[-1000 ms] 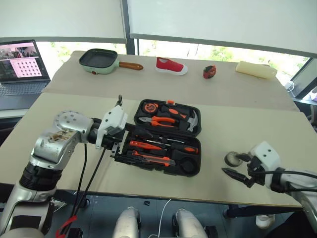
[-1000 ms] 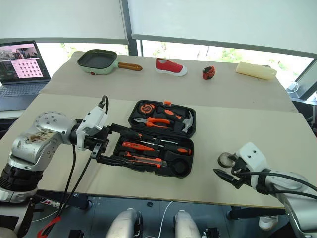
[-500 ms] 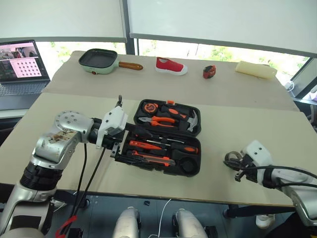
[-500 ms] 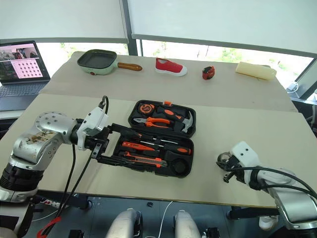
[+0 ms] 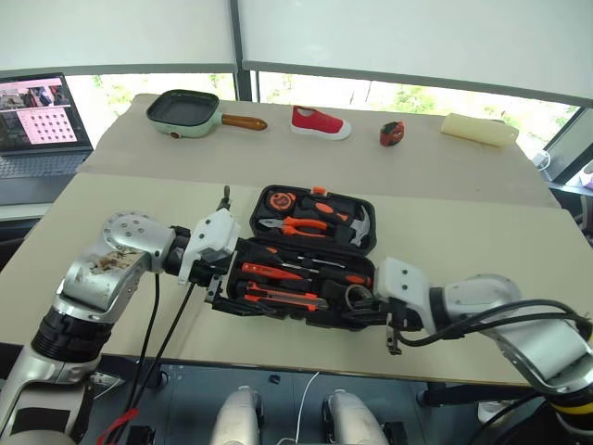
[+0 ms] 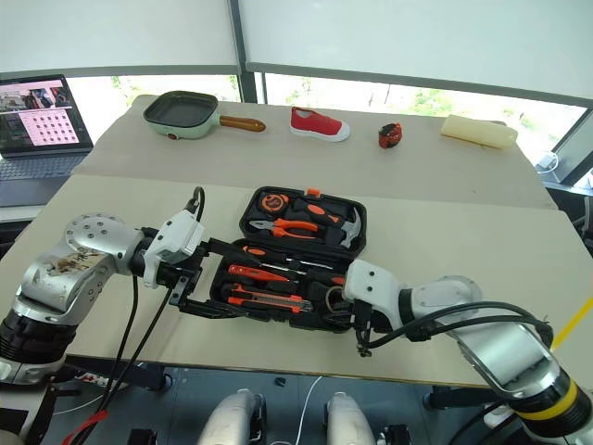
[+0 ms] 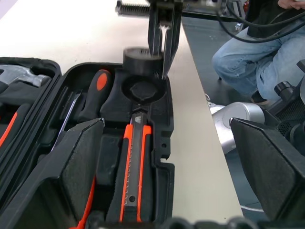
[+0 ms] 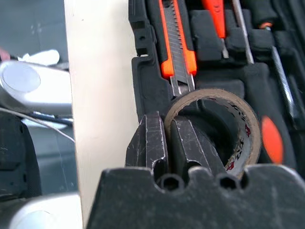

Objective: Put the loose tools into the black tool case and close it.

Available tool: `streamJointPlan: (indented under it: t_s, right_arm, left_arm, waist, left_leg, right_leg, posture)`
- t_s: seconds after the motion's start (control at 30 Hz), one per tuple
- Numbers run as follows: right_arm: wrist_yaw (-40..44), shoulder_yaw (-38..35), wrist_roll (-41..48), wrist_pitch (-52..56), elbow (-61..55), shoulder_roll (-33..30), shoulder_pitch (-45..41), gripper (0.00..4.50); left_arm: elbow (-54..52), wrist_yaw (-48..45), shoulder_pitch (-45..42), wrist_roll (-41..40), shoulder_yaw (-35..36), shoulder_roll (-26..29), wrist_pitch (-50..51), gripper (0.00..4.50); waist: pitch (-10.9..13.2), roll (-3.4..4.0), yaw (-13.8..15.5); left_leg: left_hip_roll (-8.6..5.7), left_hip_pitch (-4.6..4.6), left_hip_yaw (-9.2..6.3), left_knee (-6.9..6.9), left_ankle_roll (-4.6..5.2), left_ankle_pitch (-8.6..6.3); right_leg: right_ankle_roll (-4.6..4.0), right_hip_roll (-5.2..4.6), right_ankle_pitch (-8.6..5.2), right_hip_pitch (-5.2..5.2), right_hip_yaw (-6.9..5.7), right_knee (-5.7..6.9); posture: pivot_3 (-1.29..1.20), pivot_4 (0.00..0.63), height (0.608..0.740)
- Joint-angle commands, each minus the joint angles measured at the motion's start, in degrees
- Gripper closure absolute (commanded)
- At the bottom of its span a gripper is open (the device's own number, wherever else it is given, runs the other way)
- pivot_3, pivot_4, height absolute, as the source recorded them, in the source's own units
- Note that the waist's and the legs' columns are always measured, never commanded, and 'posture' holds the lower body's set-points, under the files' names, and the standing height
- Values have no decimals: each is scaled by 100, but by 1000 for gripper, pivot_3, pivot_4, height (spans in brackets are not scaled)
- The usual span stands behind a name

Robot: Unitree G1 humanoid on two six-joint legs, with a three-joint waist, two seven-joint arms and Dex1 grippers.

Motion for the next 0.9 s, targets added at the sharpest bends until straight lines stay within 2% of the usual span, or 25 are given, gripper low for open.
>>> streamJointPlan:
  t_s: [0.03,0.17,0.4,0.6,0.73,0.9]
  right_arm:
    - [59,142,-190,-176,96,112,-179,4440]
    - [221,352,-353,-229,169,77,-178,4440]
    - [405,393,-491,-311,3,-89,-75,2091]
    - [505,-144,-14,4,-349,-101,-87,62]
    - [455,-958,437,272,-250,-193,113,62]
    - [503,-1627,658,255,-124,-340,521,62]
  left_arm:
    - [-205,42,33,-19,70,51,-74,0]
    - [-228,76,59,-22,84,61,-59,0]
    - [-238,121,32,-41,102,82,-21,0]
    - [20,94,-66,65,77,61,-139,0]
    - [364,242,-46,239,137,35,-271,0]
    - [566,352,32,309,224,12,-429,0]
  waist:
    - [0,0,-2]
    - [0,0,-2]
    - [0,0,27]
    - [0,0,31]
    - [0,0,32]
    - [0,0,69]
  left_leg:
    - [1,0,0,0,0,0]
    - [2,0,0,0,0,0]
    - [1,0,1,-1,0,0]
    - [3,0,0,-3,0,0]
    - [2,1,0,1,0,0]
    - [2,0,1,-1,0,0]
  right_leg:
    - [0,0,0,0,0,0]
    - [0,2,0,-1,0,2]
    - [0,1,0,0,-1,1]
    - [-1,2,-1,-1,-3,1]
    - [-1,1,0,1,-2,2]
    - [-1,1,0,1,-3,0]
  posture:
    - [0,150,740]
    - [0,150,740]
    - [0,150,740]
    - [0,150,740]
    - [0,150,740]
    - [0,150,740]
